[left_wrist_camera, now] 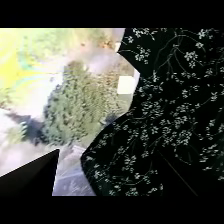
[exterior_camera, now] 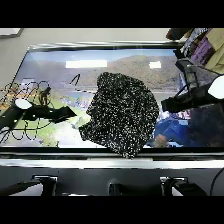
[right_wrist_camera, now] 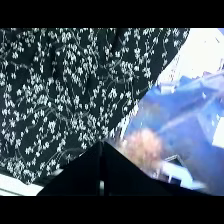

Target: Fold the clothes and pants, and hang the long-sleeved shirts on hangers.

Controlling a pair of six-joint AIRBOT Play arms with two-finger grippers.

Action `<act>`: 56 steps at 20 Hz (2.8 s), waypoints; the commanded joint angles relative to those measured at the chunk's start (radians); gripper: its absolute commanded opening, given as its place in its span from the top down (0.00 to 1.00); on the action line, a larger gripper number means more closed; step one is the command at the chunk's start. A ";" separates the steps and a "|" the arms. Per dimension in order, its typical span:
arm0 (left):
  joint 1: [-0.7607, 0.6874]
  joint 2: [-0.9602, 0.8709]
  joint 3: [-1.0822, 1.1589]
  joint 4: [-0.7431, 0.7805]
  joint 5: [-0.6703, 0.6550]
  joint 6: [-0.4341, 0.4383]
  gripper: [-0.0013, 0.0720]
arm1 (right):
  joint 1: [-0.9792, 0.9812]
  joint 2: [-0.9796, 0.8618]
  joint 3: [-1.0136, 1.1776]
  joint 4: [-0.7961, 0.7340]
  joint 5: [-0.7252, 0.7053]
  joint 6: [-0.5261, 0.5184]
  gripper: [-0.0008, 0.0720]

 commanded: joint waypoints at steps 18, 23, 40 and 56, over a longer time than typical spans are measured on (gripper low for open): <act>-0.142 -0.191 -0.002 -0.036 -0.003 0.064 0.96 | -0.101 0.001 -0.055 -0.277 0.001 0.128 0.20; -0.142 -0.190 -0.002 -0.037 -0.003 0.064 0.96 | -0.477 -0.071 -0.422 0.474 -0.160 0.075 0.05; -0.129 -0.110 0.147 -0.036 -0.002 0.053 0.96 | -0.188 -0.240 -0.378 0.761 -0.369 -0.134 0.96; -0.090 0.474 1.062 0.085 0.034 -0.059 0.96 | -0.188 0.233 0.760 0.563 -0.211 0.116 0.95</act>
